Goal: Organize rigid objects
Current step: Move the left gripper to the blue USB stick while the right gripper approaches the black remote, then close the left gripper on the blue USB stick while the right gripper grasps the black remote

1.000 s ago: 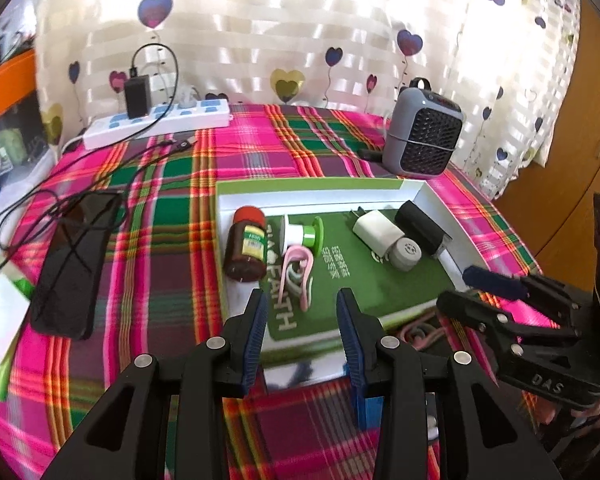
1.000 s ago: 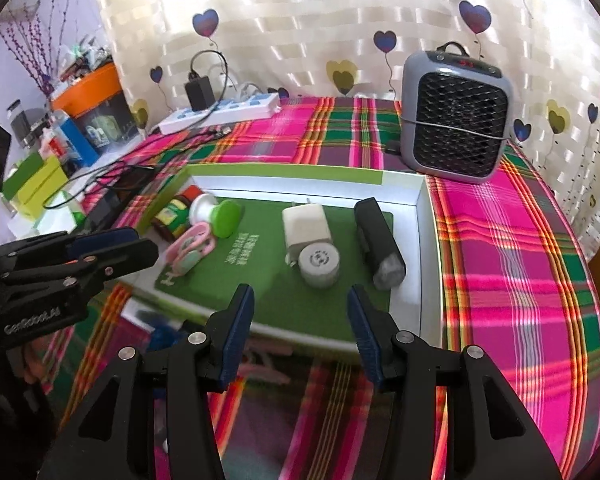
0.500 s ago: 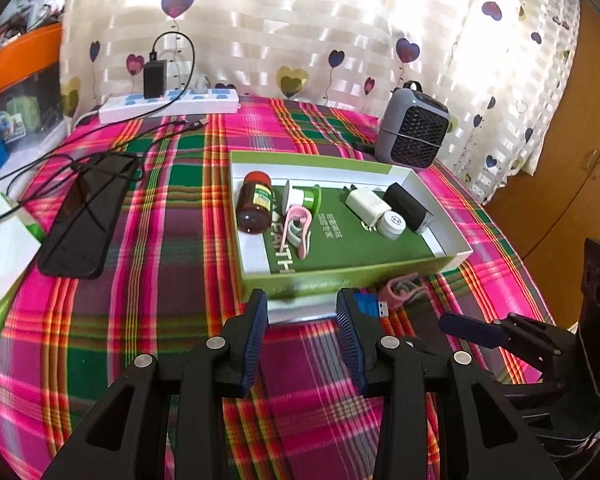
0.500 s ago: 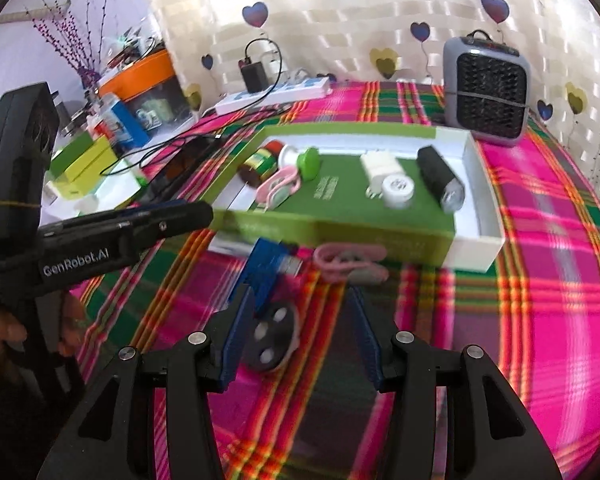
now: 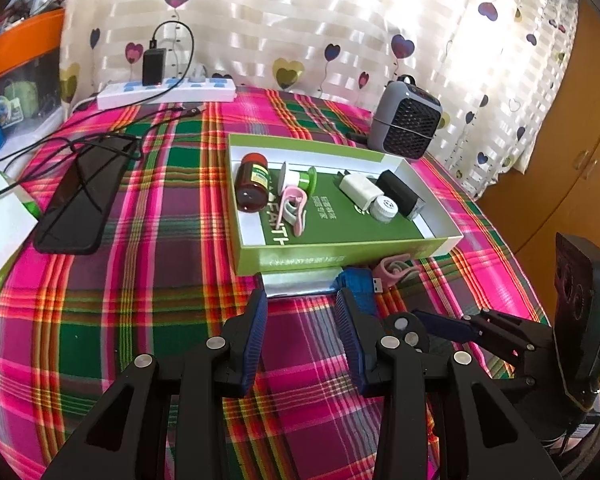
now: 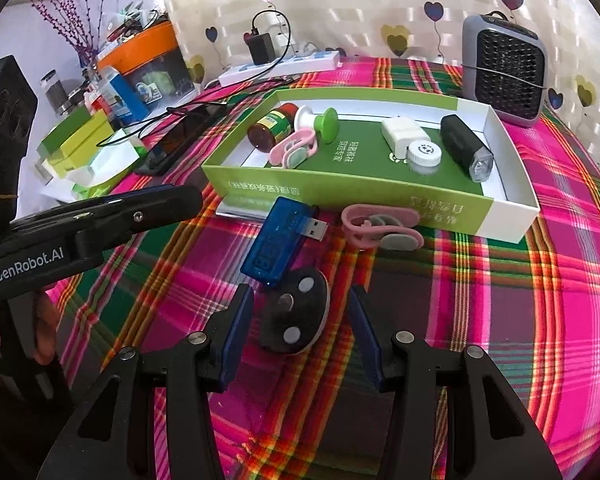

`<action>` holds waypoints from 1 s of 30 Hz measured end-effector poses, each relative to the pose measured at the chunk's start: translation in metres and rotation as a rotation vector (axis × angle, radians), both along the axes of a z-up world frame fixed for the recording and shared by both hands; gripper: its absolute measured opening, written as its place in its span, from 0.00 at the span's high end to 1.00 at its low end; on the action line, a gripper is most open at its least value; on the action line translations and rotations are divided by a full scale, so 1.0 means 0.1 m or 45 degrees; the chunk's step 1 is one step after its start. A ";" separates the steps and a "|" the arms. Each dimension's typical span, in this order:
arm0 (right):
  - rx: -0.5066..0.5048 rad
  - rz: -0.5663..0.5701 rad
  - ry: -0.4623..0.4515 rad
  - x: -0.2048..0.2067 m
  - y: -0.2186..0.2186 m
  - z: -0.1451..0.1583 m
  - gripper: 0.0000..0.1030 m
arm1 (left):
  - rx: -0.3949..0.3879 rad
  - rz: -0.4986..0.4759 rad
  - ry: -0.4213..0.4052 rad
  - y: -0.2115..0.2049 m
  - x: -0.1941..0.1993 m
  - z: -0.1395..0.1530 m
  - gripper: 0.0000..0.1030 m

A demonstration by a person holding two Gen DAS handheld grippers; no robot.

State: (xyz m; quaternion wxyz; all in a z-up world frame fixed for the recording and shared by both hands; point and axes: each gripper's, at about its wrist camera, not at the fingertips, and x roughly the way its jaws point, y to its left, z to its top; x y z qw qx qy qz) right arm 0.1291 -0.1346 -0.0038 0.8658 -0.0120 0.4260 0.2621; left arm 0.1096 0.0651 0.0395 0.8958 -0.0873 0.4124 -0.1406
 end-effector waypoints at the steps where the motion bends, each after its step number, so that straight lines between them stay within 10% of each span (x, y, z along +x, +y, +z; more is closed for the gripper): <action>1: -0.005 -0.001 -0.006 -0.01 0.00 0.00 0.52 | -0.004 -0.007 0.002 -0.01 0.00 0.00 0.66; 8: -0.005 0.002 -0.014 -0.03 -0.01 -0.01 0.71 | -0.006 -0.039 0.020 -0.08 0.02 -0.04 0.66; 30: 0.072 -0.093 -0.070 -0.12 -0.40 0.13 0.75 | 0.018 -0.107 0.066 -0.38 0.10 -0.13 0.66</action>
